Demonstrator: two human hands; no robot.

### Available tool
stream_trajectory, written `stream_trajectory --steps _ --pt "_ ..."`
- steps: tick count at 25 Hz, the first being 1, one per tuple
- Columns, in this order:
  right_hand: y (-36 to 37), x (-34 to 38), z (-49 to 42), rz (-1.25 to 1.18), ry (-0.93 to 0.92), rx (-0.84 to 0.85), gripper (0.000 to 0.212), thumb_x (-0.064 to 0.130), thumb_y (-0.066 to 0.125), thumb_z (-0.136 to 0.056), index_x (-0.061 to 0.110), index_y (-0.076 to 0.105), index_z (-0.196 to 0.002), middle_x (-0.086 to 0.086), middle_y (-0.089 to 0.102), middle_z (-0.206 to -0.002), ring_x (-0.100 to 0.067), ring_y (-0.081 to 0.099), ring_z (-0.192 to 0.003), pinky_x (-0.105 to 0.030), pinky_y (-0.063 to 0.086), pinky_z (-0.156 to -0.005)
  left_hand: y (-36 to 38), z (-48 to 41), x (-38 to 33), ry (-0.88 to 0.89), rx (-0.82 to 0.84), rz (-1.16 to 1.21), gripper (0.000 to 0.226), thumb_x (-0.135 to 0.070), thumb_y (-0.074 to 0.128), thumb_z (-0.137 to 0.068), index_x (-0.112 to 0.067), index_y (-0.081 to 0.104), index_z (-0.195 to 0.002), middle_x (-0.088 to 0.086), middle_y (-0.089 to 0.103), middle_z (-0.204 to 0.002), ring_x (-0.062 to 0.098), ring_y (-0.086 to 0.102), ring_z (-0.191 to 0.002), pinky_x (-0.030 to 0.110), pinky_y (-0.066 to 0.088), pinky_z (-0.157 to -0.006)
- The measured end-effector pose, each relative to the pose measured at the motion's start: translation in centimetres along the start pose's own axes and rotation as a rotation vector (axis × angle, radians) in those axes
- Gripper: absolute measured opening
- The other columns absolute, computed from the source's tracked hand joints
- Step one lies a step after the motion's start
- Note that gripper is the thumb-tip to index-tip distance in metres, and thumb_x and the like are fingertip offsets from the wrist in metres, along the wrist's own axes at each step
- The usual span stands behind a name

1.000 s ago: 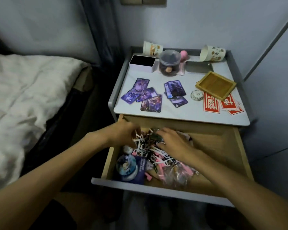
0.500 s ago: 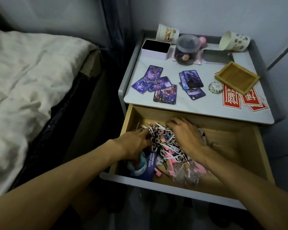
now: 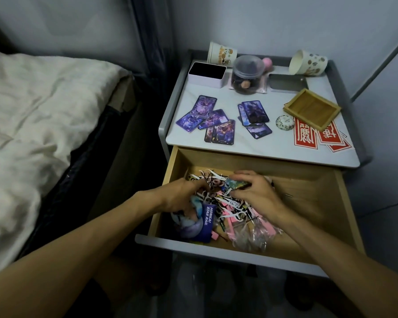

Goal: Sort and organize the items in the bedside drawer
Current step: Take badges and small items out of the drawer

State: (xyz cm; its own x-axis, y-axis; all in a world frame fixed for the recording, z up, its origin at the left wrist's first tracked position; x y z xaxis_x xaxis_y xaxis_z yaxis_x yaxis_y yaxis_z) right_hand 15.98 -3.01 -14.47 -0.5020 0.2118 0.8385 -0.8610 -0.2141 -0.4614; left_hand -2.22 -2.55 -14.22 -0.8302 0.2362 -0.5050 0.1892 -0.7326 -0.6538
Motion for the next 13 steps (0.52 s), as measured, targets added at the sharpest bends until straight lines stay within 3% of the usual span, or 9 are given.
stream_trajectory --steps 3,6,9,13 --pt "-0.9 0.0 0.5 -0.236 0.037 -0.009 0.032 0.020 0.073 -0.085 0.013 0.071 -0.116 0.007 0.061 -0.122 -0.006 0.055 -0.111 -0.013 0.040 -0.087 -1.2 0.1 0.1 -0.004 -0.045 0.082 0.072 -0.015 0.077 -0.079 -0.028 0.040 -0.140 0.005 0.049 -0.139 0.024 0.052 -0.123 0.036 0.054 -0.090" --pt "-0.9 -1.0 1.3 -0.365 0.123 -0.064 0.021 0.010 0.071 -0.086 0.009 0.074 -0.107 -0.001 0.069 -0.114 -0.009 0.063 -0.104 -0.012 0.046 -0.080 -0.9 0.0 0.1 -0.015 -0.042 -0.004 0.060 -0.018 0.076 -0.081 -0.026 0.049 -0.134 0.004 0.052 -0.135 0.023 0.053 -0.120 0.035 0.054 -0.089" --pt "-0.1 -2.2 2.0 -0.324 0.197 -0.025 0.039 -0.001 0.073 -0.080 0.016 0.068 -0.115 -0.003 0.064 -0.119 -0.016 0.064 -0.102 -0.026 0.054 -0.085 1.3 -0.2 0.1 -0.040 0.089 -0.137 0.055 -0.021 0.077 -0.080 -0.023 0.052 -0.130 0.002 0.055 -0.130 0.023 0.054 -0.119 0.032 0.053 -0.086" --pt "0.7 -3.4 2.2 -0.363 0.261 0.002 0.065 -0.007 0.076 -0.075 0.013 0.054 -0.132 -0.005 0.063 -0.123 -0.018 0.066 -0.101 -0.026 0.056 -0.078 2.4 -0.4 -0.4 -0.007 0.188 -0.192 0.050 -0.024 0.074 -0.083 -0.021 0.054 -0.129 0.001 0.057 -0.127 0.019 0.054 -0.115 0.028 0.047 -0.084"
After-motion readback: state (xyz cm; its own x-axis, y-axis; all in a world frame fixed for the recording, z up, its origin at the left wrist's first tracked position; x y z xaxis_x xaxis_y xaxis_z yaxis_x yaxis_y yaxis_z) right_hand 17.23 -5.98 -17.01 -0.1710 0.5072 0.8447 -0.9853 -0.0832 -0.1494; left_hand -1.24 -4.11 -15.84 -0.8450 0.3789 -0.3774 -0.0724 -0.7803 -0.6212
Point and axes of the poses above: each hand's wrist, its own z-axis away from the middle knuckle, its own y-axis out of the palm, x = y × z, the point moved 7 cm from there along -z, towards the middle knuckle
